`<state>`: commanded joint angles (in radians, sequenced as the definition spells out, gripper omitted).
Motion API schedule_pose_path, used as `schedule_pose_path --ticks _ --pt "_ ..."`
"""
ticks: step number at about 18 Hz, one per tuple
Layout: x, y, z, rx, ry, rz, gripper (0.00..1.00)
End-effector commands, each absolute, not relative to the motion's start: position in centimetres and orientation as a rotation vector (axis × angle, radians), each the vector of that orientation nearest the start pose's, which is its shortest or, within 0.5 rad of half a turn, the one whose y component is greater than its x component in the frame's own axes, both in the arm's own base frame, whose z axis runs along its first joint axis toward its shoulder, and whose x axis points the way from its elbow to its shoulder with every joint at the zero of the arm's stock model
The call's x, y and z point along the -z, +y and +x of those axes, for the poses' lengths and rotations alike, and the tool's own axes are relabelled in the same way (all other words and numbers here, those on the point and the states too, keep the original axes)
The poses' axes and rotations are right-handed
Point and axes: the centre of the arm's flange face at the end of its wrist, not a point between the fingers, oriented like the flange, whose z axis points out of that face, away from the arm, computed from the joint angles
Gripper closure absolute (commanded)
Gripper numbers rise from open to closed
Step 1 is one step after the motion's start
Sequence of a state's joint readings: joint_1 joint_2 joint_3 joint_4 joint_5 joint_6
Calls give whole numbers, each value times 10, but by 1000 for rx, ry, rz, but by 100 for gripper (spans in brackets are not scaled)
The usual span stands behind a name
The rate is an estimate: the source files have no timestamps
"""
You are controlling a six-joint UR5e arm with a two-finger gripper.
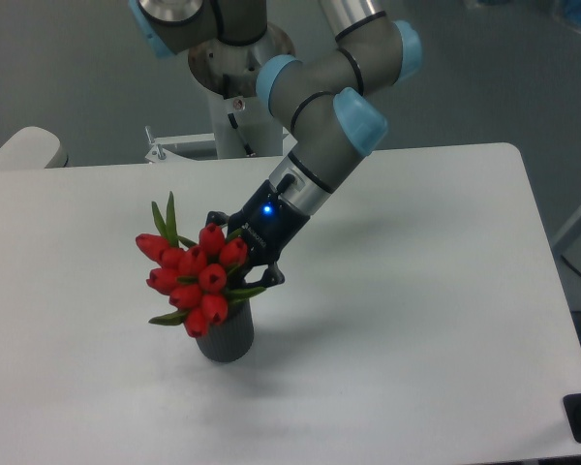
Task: Pick up the flowers from the vase
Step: 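Close the gripper around the tulip stems just above the vase rim, then lift the gripped tulip bouquet straight up out of the grey vase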
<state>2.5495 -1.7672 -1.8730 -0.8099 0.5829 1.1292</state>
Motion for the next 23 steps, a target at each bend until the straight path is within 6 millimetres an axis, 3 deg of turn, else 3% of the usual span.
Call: schedule_pose_path --ticks 10,18,23 --pt "-423 468 -324 268 281 -2073 68" --pt "-477 458 -306 241 260 -2022 68" --pt "-511 449 -307 216 232 -1990 68"
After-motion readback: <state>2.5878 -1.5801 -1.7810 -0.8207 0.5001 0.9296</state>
